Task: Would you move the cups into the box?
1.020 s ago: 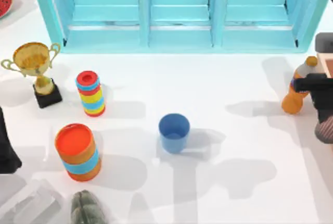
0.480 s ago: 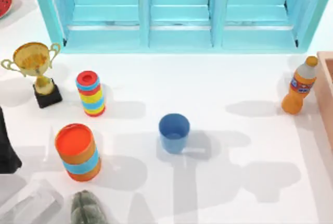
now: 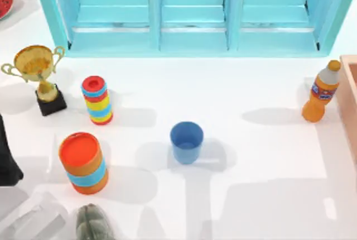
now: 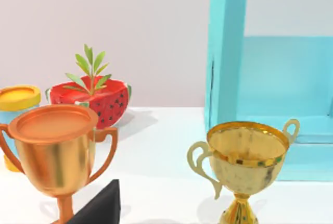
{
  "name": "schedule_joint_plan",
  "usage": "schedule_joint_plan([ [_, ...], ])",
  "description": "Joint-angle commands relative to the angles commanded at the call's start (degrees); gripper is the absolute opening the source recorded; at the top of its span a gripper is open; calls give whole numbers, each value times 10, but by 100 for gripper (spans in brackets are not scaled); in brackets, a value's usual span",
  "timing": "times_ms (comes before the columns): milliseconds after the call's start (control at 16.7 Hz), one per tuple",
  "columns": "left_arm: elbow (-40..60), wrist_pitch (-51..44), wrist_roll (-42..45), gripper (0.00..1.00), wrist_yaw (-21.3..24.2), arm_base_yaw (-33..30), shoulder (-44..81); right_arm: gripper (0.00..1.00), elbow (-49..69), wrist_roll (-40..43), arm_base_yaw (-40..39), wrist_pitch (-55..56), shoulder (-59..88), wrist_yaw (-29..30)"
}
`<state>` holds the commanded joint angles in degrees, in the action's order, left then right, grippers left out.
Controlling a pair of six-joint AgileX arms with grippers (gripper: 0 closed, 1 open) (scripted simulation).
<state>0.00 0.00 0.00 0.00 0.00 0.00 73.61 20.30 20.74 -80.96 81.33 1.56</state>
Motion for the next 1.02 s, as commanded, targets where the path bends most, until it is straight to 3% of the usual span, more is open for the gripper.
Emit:
schedule_joint_plan([
  [480, 0, 0, 0, 100, 0, 0, 0, 0, -14, 21, 20, 9, -14, 1],
  [1020, 0, 0, 0, 100, 0, 0, 0, 0, -150, 23, 23, 146, -12, 1],
])
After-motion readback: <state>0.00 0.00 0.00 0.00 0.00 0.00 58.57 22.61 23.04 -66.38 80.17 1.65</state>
